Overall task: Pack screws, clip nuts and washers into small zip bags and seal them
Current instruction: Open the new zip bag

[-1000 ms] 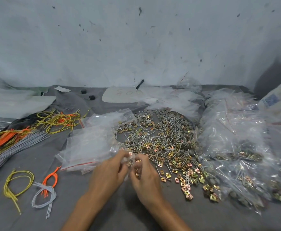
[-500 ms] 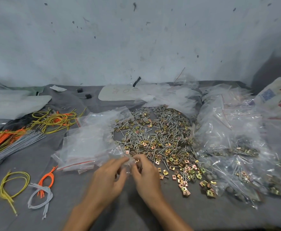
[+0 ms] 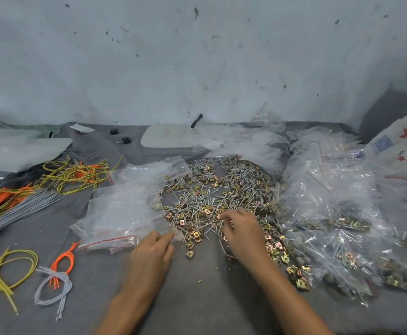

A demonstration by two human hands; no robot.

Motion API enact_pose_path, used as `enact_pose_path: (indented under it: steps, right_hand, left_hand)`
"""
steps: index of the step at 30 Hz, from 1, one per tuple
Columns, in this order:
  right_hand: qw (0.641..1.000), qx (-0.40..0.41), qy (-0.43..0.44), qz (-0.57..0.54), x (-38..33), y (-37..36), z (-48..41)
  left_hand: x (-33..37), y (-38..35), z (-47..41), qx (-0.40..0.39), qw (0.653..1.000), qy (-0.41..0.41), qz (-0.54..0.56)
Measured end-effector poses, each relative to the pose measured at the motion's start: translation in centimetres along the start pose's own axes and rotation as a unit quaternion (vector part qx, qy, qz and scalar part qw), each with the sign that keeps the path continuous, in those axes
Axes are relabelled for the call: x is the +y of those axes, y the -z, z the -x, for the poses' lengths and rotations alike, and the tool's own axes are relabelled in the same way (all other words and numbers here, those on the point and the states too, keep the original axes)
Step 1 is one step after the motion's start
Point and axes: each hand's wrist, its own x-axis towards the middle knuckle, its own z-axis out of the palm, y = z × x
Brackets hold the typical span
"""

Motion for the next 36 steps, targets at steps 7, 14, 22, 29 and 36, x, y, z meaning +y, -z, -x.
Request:
enact_pose_path:
  steps: [7, 14, 22, 29, 36]
  right_hand:
    - [0.994, -0.086, -0.002, 0.066, 1.7, 1.4, -3.0]
    - [0.983, -0.146, 0.018, 0.110, 0.1, 0.5, -4.9]
    - [0.989, -0.134, 0.028, 0.060, -0.3, 0.5, -4.8]
    - [0.921, -0.085, -0.134, -0.355, -0.6, 1.3, -3.3]
    - [0.910, -0.074, -0.108, -0.393, -0.8, 0.6, -1.3]
  left_hand:
    - [1.2, -0.3, -0.2, -0.016, 0.997, 0.060, 0.043]
    - [1.0, -0.7, 0.6, -0.022, 0.991, 0.096, 0.091]
    - [0.9, -0.6, 0.7, -0.005, 0.987, 0.104, 0.121]
    - [0.4, -1.1, 0.6, 0.012, 0.983, 0.115, 0.143]
    - [0.2, -1.3, 0.6, 0.011, 0.981, 0.108, 0.159]
